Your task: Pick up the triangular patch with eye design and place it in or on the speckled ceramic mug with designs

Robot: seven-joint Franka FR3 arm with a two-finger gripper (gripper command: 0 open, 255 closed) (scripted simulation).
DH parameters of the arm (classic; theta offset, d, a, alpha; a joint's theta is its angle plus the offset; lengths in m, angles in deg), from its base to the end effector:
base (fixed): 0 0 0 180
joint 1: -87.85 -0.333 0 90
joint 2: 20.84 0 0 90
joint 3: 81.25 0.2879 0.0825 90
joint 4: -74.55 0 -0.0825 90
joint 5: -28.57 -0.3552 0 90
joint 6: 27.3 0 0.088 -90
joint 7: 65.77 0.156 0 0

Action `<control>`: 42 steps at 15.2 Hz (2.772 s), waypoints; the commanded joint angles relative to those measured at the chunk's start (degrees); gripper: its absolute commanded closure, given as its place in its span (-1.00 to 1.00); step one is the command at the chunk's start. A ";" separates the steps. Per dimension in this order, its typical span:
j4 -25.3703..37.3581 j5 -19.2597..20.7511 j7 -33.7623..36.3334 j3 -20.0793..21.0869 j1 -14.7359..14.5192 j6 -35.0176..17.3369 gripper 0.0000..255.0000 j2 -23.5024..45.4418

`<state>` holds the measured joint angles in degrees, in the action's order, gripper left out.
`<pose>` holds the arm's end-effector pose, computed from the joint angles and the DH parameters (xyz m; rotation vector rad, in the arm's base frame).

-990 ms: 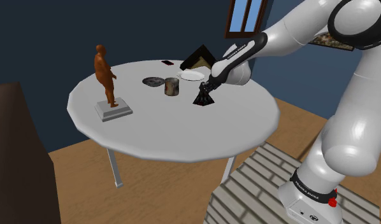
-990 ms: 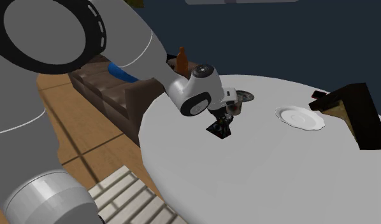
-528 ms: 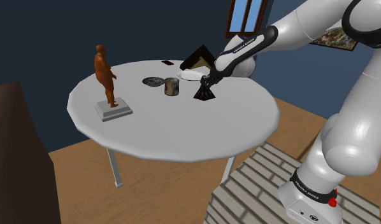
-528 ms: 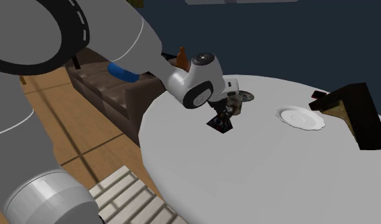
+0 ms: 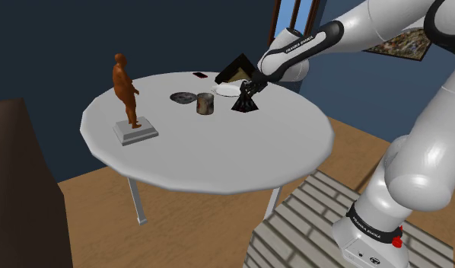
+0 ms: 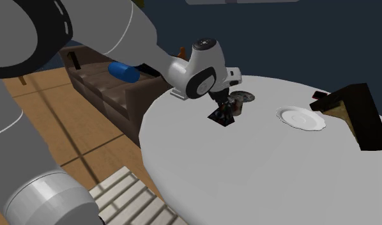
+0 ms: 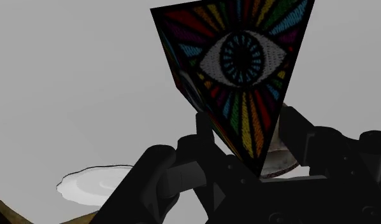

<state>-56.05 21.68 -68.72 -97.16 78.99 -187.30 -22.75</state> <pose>0.5532 -0.0723 0.3774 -2.9820 0.2624 -0.8427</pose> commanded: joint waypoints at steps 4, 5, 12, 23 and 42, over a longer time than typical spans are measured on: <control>1.72 2.23 1.82 0.14 0.27 3.79 1.00 -2.20; 2.13 2.56 2.10 0.18 0.32 4.56 1.00 -2.58; 5.14 4.27 3.54 0.48 0.60 9.61 1.00 -4.73; 37.13 -1.11 4.84 1.95 -0.04 18.32 1.00 19.29; 64.06 -3.49 6.90 3.69 2.10 23.46 1.00 41.25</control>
<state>8.53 18.26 -61.72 -93.51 81.10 -163.19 18.46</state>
